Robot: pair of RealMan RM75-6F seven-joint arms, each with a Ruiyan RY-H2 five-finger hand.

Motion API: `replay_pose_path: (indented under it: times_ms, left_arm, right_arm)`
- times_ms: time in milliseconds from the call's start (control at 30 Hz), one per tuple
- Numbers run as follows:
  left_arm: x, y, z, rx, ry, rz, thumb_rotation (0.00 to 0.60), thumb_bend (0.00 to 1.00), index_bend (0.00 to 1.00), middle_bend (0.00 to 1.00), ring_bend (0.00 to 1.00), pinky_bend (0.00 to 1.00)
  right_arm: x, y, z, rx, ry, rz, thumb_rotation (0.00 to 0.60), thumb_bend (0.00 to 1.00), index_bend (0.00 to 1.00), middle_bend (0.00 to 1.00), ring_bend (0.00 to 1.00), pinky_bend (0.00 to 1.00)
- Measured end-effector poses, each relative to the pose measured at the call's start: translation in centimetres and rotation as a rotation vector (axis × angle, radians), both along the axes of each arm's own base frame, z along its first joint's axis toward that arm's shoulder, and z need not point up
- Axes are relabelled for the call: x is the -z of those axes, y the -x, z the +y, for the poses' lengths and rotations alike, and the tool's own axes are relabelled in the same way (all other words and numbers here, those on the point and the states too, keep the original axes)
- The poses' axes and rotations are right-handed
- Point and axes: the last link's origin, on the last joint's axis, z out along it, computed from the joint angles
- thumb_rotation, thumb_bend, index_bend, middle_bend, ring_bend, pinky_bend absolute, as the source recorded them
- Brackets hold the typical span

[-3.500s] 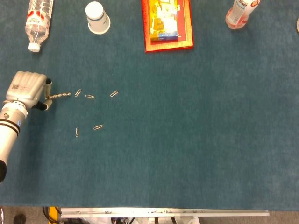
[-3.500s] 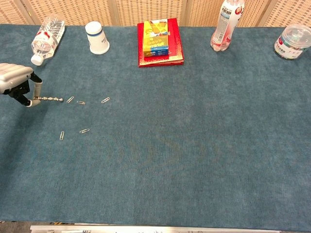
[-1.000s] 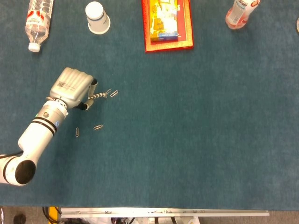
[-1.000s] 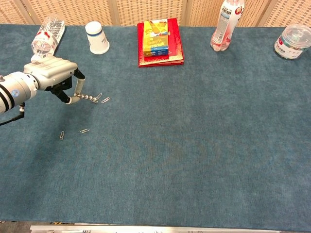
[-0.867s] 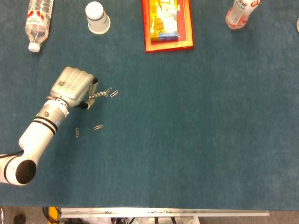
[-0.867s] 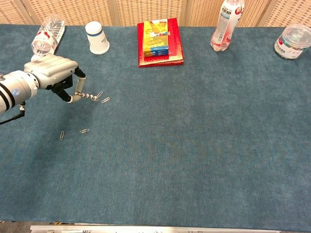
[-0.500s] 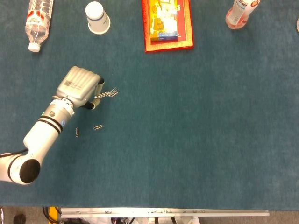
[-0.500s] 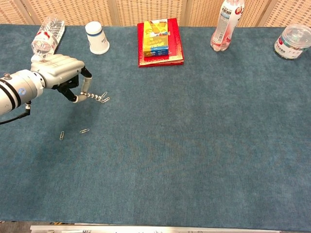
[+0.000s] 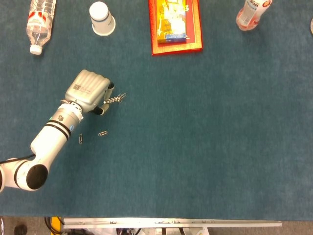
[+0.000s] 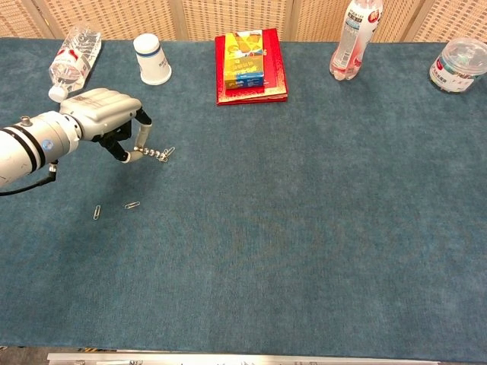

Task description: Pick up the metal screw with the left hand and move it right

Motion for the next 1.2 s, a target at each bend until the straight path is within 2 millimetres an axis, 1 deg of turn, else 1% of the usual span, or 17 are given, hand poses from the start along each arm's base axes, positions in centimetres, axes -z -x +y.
replay_pose_path:
  times_ms: [267,433,533,700,1000,1200]
  left_arm:
    - [-0.3,0.3,-0.1,-0.01,-0.009,-0.005,0.6,0.33,0.58,1.0,0.96,0.79]
    - [-1.4,0.4,-0.3,-0.011,-0.037,-0.011,0.6,0.33,0.58,1.0,0.96,0.79]
    - [-2.3,1.0,-0.4,-0.024,-0.06,-0.011,0.6,0.33,0.58,1.0,0.96,0.79]
    - [-3.3,2.8,-1.2,-0.065,-0.077,0.005,0.6,0.33,0.58,1.0,0.96,0.79]
    - [-3.8,6.4,-2.5,-0.16,-0.091,-0.005,0.6,0.33,0.58,1.0,0.96,0.79]
    - [-4.1,7.5,-3.1,-0.177,-0.102,-0.026,0.6,0.33,0.57,1.0,0.97,0.79]
  right_arm:
    - [0.1,0.0,0.0,-0.001,-0.002,-0.002,0.6,0.0,0.25,0.14,0.06,0.28]
    - [0.1,-0.1,0.0,-0.003,-0.001,-0.002,0.6,0.0,0.25,0.14,0.06,0.28]
    - [0.1,-0.1,-0.1,-0.003,-0.002,-0.002,0.6,0.0,0.25,0.14,0.06,0.28]
    - [0.1,-0.1,-0.1,-0.004,-0.001,-0.002,0.6,0.0,0.25,0.14,0.06,0.28]
    - [0.2,-0.4,-0.2,-0.008,-0.008,0.004,0.6,0.0,0.25,0.14,0.06,0.28]
    - [0.2,-0.7,-0.4,-0.014,-0.012,0.008,0.6,0.0,0.25,0.14,0.06,0.28]
